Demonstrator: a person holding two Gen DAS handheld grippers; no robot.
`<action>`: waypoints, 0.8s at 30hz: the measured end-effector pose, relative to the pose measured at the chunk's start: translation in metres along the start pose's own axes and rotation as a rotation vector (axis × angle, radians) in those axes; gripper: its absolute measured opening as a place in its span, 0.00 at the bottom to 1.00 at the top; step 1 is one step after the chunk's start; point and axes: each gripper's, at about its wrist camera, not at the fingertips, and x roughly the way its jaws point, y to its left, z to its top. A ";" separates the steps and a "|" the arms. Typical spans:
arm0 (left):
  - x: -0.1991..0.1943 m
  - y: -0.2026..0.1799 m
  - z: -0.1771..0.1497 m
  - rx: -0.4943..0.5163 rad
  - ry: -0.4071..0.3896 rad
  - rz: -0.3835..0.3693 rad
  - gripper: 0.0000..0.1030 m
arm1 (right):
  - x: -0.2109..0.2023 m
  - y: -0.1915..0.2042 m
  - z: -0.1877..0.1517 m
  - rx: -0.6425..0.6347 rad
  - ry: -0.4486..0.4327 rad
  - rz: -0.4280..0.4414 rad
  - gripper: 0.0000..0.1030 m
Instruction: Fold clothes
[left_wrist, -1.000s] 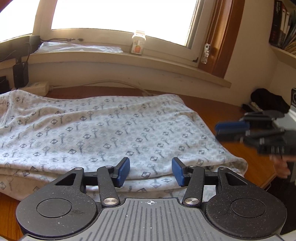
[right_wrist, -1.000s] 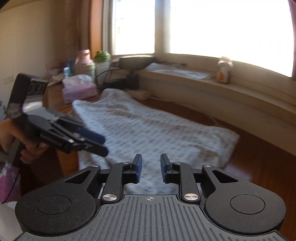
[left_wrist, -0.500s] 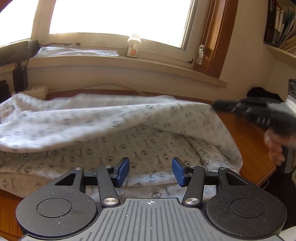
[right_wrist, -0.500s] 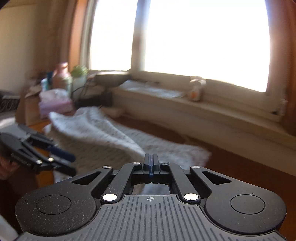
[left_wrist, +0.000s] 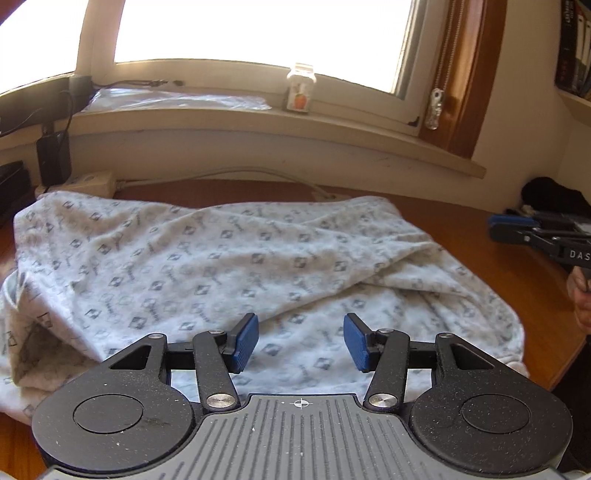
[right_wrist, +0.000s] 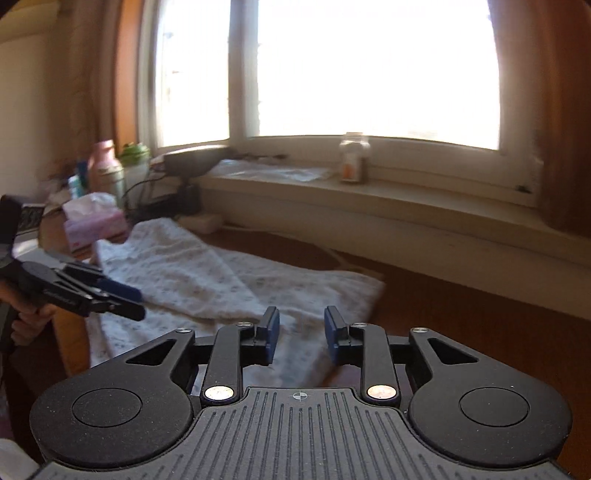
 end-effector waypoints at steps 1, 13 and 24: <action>-0.001 0.003 -0.002 -0.004 0.000 0.004 0.53 | 0.016 0.013 0.006 -0.043 0.023 0.033 0.34; -0.015 0.018 -0.015 -0.019 -0.008 0.003 0.53 | 0.141 0.079 0.034 -0.305 0.251 0.135 0.62; -0.016 0.017 -0.017 -0.012 -0.010 0.016 0.53 | 0.081 0.031 0.049 -0.131 0.033 0.052 0.06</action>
